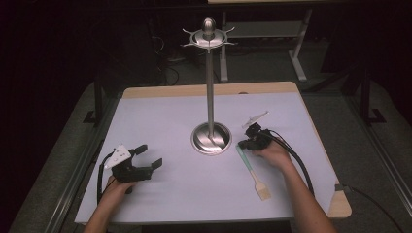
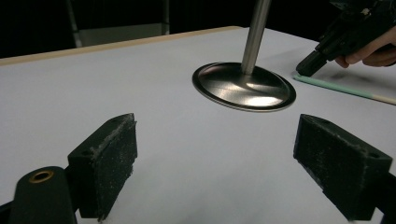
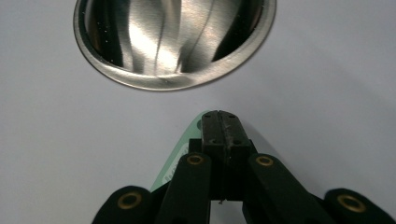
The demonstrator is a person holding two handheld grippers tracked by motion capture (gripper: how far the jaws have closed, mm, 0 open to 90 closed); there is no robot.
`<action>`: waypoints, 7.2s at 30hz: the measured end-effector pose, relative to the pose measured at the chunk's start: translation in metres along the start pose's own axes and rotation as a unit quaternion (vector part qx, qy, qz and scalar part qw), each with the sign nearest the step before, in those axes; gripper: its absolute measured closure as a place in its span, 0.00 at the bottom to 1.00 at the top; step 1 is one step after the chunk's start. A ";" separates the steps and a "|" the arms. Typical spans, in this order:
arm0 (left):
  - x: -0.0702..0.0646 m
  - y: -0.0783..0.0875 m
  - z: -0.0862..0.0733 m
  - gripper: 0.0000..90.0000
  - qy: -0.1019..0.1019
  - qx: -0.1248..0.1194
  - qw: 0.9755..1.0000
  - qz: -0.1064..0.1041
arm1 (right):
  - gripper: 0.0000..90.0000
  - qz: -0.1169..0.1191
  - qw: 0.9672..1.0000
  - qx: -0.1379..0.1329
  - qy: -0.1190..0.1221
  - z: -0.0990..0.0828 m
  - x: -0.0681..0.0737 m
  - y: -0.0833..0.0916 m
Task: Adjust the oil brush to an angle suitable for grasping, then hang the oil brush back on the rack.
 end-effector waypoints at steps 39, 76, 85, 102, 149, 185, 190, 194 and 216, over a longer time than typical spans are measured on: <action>0.000 0.000 0.000 0.15 0.003 -0.002 1.000 0.000 | 1.00 0.001 1.000 0.000 0.022 -0.013 0.037 0.036; 0.003 0.000 0.001 0.14 0.014 -0.002 1.000 0.006 | 1.00 0.020 0.998 0.051 0.032 -0.094 0.106 0.072; 0.001 -0.001 0.001 0.14 0.011 -0.005 1.000 0.004 | 1.00 0.006 0.998 0.049 0.027 -0.098 0.093 0.075; 0.001 -0.001 0.000 0.14 0.004 -0.003 1.000 0.004 | 1.00 -0.018 0.999 0.037 0.023 -0.104 0.068 0.080; -0.002 -0.001 0.000 0.14 -0.005 0.001 1.000 0.008 | 0.70 0.017 0.997 0.059 0.043 -0.023 0.043 0.071; -0.002 -0.001 0.000 0.14 -0.011 0.001 1.000 0.006 | 0.75 0.037 0.966 0.234 0.105 0.002 0.046 0.012; -0.002 -0.001 -0.001 0.14 -0.013 0.002 1.000 0.005 | 0.77 0.038 0.964 0.240 0.105 0.003 0.048 0.010; -0.002 -0.001 -0.001 0.14 -0.013 0.002 1.000 0.006 | 0.79 0.030 0.960 0.254 0.110 0.000 0.045 0.007; -0.004 -0.002 -0.001 0.14 -0.011 0.001 1.000 0.004 | 0.85 0.032 0.948 0.297 0.107 0.002 0.044 0.003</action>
Point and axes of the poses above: each handheld gripper's, and its own axes: y roughly backward along the jaws, z roughly out of its top, x roughly to its left, the point moved 9 cm from there along -y, roughly forward along the jaws, and after that the axes turned 8 degrees about y, right-handed, at the moved point
